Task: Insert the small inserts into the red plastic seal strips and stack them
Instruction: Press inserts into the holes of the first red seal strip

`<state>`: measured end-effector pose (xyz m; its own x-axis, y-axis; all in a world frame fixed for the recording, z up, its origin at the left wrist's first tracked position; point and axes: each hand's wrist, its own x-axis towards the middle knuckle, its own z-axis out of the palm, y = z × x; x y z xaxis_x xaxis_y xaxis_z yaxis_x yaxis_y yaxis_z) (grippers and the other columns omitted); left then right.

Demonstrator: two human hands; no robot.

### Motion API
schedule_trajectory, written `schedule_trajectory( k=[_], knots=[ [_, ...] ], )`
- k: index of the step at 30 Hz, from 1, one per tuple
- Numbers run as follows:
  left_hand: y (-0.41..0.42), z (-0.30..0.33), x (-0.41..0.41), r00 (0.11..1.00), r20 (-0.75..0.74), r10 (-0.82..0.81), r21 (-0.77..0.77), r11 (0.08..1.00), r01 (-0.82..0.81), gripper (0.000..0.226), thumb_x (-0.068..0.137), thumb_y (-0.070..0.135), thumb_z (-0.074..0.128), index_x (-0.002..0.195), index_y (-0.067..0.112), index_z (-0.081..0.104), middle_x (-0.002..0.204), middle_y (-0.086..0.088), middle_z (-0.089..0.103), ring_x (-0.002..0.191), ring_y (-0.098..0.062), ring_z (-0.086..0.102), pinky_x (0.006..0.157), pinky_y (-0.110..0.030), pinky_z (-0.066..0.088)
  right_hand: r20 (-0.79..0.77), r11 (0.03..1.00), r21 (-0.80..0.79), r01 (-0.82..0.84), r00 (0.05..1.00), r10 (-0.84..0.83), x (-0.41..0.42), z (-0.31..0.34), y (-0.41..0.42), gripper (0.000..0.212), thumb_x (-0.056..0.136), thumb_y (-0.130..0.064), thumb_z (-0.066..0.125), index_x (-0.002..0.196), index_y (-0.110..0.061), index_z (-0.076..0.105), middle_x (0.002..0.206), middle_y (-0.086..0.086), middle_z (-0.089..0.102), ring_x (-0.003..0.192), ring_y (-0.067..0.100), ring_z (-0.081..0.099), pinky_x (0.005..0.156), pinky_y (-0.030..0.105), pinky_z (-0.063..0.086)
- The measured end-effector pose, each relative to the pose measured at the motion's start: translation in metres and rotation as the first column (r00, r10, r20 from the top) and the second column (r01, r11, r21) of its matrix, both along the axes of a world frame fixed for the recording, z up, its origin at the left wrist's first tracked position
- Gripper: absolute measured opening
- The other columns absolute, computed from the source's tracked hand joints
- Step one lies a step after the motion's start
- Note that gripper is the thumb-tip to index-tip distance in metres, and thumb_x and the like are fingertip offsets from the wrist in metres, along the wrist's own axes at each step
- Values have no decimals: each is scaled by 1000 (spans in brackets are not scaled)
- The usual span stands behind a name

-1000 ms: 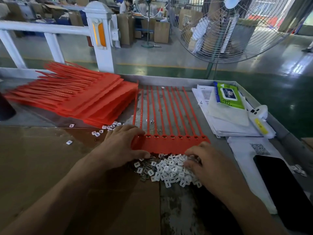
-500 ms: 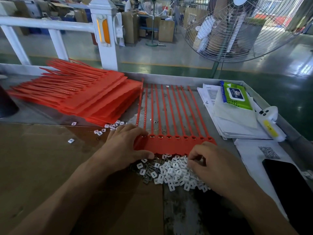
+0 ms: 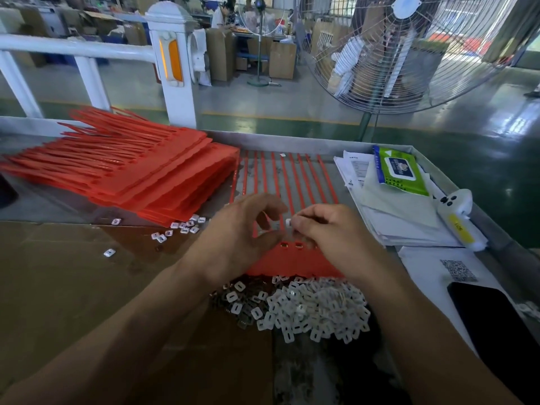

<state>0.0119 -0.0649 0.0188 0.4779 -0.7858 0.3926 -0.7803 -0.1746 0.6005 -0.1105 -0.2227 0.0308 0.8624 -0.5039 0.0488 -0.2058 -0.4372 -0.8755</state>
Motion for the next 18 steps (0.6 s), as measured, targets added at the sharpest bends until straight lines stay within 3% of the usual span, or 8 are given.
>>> schedule_trajectory(
  k=[4, 8, 12, 18],
  knots=[
    [-2, -9, 1, 1000, -8, -4, -126, 992, 3, 14, 90, 33, 72, 102, 35, 66, 96, 18, 66, 89, -7, 65, 73, -29, 52, 56, 993, 118, -19, 998, 12, 14, -17, -1, 12, 91, -47, 65, 92, -41, 76, 79, -8, 76, 61, -1, 61, 54, 18, 43],
    [2, -17, 4, 1000, -3, 14, -154, 988, -14, 16, 90, 29, 74, 103, 35, 68, 92, 19, 65, 89, -8, 65, 71, -21, 49, 63, 988, 149, -32, 998, 23, 17, -33, 1, 35, 82, -66, 59, 101, -42, 75, 84, -2, 77, 65, 3, 62, 59, 32, 45],
    [3, -22, 4, 999, -6, 45, -171, 984, -46, 17, 88, 34, 75, 104, 36, 68, 91, 19, 64, 87, -5, 64, 70, -13, 46, 106, 982, 178, -66, 993, 48, 18, -35, 2, 30, 88, -60, 60, 100, -38, 76, 83, 1, 75, 66, 6, 61, 59, 31, 45],
    [6, -27, 8, 999, -29, 37, -189, 981, -42, 20, 90, 20, 76, 102, 33, 70, 93, 15, 67, 85, -12, 64, 69, -17, 48, 95, 971, 210, -118, 991, 99, 15, -31, 6, 19, 96, -48, 63, 98, -35, 77, 79, -9, 73, 65, 0, 61, 62, 23, 44]
  ],
)
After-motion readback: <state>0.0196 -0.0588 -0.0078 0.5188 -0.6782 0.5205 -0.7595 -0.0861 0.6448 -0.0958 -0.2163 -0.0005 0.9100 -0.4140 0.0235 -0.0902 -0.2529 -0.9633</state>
